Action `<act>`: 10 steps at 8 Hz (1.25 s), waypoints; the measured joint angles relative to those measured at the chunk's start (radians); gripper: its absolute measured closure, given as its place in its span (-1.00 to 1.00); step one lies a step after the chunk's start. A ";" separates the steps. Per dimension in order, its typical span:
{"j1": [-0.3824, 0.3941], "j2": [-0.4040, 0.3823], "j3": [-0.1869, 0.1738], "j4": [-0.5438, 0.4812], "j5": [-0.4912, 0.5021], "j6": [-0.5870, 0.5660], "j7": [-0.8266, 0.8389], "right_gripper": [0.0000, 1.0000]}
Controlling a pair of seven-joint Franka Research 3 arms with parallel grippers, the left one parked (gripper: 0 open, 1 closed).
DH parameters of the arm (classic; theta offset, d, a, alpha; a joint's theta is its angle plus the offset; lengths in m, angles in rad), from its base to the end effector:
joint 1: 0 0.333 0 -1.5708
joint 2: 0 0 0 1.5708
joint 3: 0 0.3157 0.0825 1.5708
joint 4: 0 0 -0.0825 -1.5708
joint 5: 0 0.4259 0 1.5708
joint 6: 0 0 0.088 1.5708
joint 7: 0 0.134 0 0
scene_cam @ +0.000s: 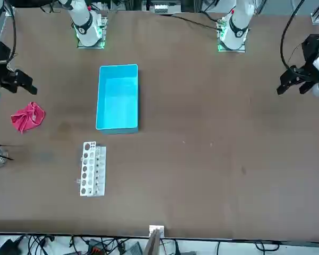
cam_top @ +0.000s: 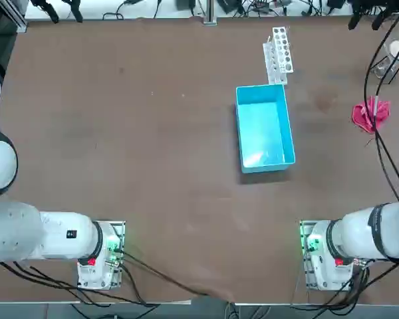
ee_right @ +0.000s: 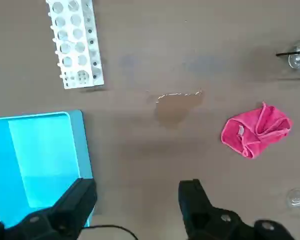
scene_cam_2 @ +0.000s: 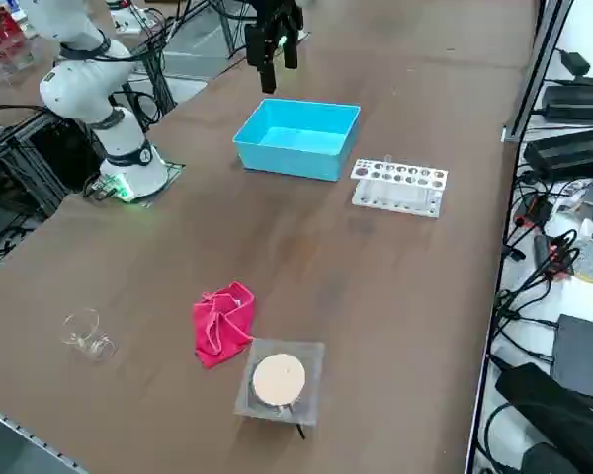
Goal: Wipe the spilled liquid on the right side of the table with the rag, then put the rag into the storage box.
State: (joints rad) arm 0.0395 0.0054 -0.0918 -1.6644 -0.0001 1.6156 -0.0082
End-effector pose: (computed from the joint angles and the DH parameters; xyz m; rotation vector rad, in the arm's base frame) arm 0.5960 -0.0311 0.5497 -3.1386 0.0692 0.0851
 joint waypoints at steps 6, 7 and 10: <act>0.000 0.000 0.000 0.001 0.000 -0.019 0.000 -1.00; 0.000 0.000 0.000 0.001 0.000 -0.019 0.000 -1.00; -0.017 0.000 -0.003 0.001 -0.002 -0.086 0.003 -1.00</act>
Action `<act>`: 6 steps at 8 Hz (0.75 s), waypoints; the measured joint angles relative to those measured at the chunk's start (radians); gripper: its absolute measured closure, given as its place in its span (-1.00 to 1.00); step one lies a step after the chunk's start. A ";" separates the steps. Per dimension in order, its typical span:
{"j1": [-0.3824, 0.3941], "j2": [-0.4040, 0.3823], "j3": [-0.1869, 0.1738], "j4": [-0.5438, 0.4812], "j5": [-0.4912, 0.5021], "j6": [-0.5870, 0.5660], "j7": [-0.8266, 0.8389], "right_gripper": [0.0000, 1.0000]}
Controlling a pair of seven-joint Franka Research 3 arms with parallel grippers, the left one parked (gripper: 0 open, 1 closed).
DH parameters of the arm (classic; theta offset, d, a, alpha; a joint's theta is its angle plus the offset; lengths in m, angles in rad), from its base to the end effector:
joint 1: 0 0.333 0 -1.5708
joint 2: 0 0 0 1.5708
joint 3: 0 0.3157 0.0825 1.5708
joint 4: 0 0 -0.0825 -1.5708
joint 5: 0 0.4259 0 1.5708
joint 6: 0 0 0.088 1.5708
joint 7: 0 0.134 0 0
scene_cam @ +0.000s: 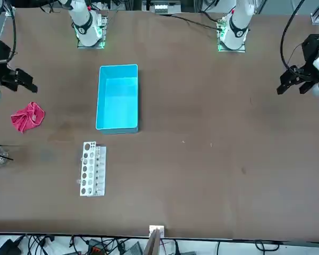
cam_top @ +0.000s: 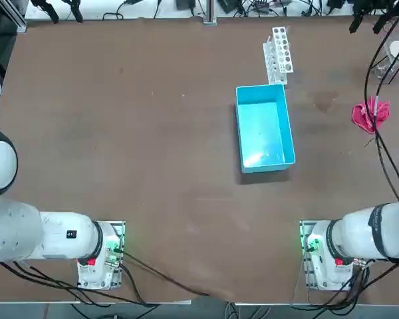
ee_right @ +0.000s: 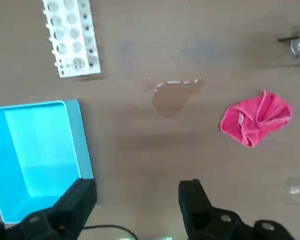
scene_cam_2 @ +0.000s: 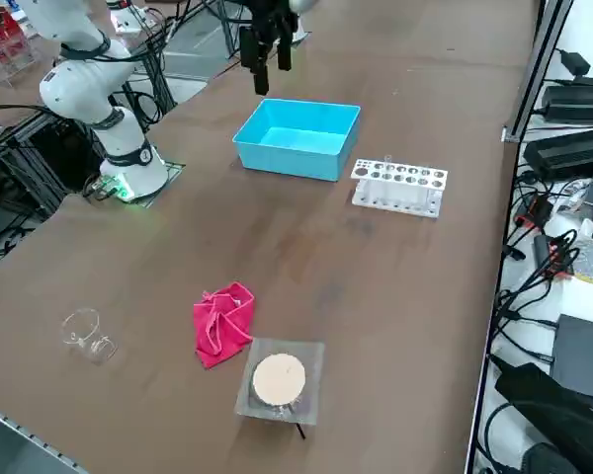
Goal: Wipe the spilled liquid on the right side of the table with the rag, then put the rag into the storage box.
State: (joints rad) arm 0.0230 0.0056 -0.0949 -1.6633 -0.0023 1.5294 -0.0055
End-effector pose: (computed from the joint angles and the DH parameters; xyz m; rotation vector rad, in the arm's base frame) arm 0.5832 -0.0422 0.5437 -3.1297 0.1039 0.2187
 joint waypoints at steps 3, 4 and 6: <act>-0.127 0.018 -0.007 -0.003 -0.002 -0.168 0.005 -1.00; -0.174 0.040 -0.010 -0.008 -0.003 -0.184 0.028 -1.00; -0.234 0.123 -0.012 -0.026 -0.023 -0.125 0.117 -1.00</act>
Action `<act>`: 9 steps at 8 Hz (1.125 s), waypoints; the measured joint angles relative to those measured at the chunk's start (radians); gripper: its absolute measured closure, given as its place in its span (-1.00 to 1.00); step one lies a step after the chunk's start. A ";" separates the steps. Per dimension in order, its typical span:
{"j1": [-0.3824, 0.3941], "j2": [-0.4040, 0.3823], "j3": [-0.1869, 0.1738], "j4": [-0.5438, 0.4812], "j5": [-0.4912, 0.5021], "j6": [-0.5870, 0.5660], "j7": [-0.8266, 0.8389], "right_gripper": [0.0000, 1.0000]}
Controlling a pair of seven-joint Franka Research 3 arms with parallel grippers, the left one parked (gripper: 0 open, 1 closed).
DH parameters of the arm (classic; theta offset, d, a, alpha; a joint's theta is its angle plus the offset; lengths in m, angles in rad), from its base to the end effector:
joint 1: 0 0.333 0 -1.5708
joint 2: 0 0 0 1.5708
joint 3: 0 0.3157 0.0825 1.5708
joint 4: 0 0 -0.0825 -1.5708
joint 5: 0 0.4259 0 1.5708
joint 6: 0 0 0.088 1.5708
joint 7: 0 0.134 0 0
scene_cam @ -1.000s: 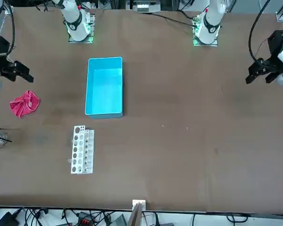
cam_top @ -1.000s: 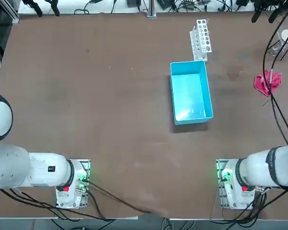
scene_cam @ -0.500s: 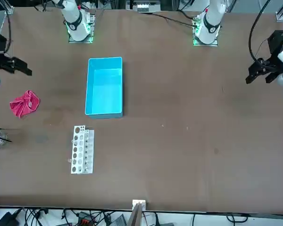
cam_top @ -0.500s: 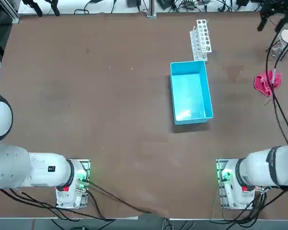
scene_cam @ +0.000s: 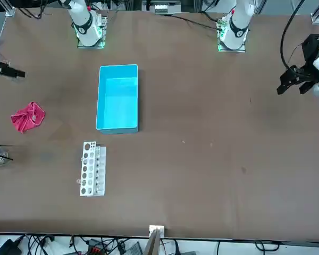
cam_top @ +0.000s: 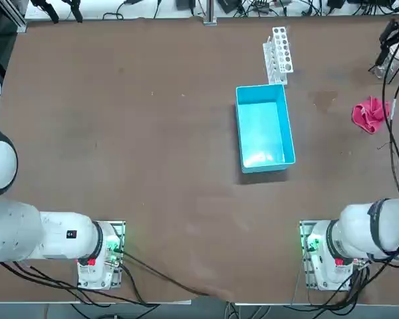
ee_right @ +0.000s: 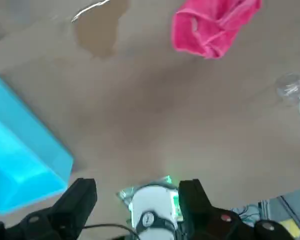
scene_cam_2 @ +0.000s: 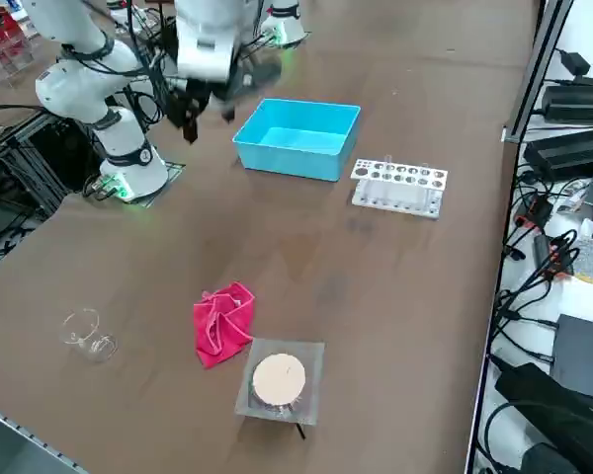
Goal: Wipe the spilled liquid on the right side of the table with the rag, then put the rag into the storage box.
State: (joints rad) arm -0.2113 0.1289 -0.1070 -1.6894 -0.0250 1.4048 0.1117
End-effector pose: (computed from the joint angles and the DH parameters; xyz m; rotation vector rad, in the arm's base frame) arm 0.5525 -0.1836 0.4536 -2.9995 0.6565 0.6457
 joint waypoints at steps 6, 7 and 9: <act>-0.042 0.213 0.002 -0.008 -0.108 0.369 0.110 -1.00; -0.042 0.225 0.003 -0.007 -0.126 0.395 0.154 -1.00; -0.044 0.247 0.003 -0.004 -0.180 0.419 0.217 -1.00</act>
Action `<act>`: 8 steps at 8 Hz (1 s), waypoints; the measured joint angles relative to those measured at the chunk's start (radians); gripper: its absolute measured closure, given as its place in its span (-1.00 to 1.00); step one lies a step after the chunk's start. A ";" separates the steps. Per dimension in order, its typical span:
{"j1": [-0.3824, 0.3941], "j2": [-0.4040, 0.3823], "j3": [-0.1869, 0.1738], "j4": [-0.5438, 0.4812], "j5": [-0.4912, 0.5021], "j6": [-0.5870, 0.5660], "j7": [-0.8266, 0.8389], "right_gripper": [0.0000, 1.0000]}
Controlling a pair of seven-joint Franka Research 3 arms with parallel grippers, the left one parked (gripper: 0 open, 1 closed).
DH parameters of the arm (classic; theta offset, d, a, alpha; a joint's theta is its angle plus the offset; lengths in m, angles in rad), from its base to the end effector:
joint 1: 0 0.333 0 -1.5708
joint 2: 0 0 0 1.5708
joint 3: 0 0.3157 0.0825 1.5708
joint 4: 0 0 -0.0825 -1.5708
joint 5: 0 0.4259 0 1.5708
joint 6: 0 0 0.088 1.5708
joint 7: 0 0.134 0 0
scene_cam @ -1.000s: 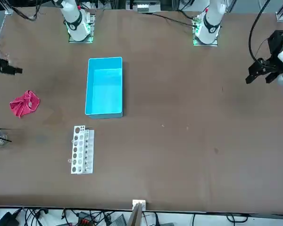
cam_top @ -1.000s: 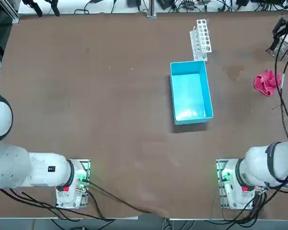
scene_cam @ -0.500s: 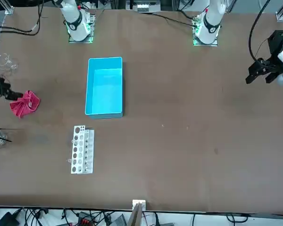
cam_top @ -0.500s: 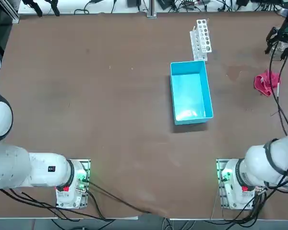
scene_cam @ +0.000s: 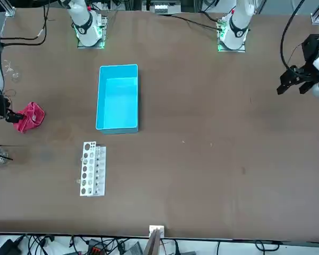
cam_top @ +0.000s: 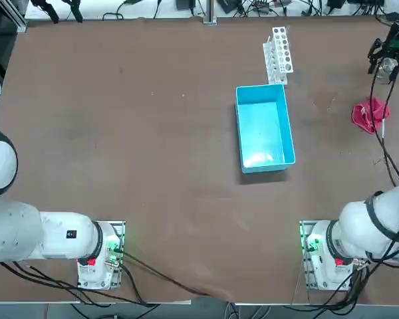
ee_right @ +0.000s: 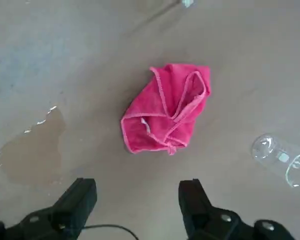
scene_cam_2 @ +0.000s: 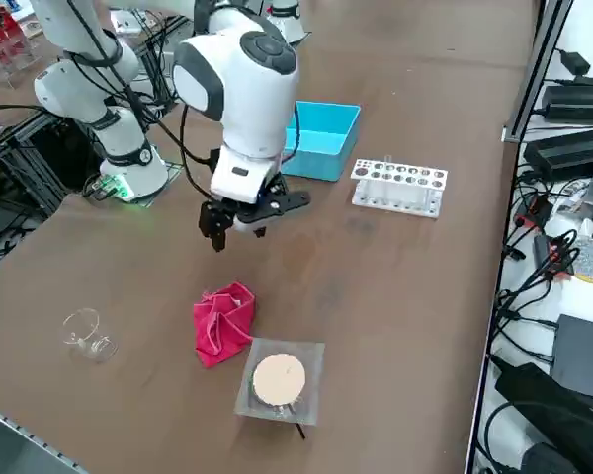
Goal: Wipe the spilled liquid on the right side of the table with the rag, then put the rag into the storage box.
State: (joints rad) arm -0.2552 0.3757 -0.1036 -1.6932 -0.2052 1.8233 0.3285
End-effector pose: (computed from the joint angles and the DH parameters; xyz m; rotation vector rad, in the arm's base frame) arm 0.6119 -0.2485 0.3181 2.7604 -0.8672 -0.3608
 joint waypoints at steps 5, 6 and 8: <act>-0.110 0.146 -0.003 -0.016 -0.020 0.305 0.018 -1.00; -0.141 0.171 -0.004 -0.037 -0.021 0.373 0.017 -1.00; -0.196 0.179 -0.005 -0.123 -0.023 0.484 0.016 -1.00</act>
State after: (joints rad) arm -0.4511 0.5542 -0.1089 -1.8160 -0.2286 2.3071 0.3445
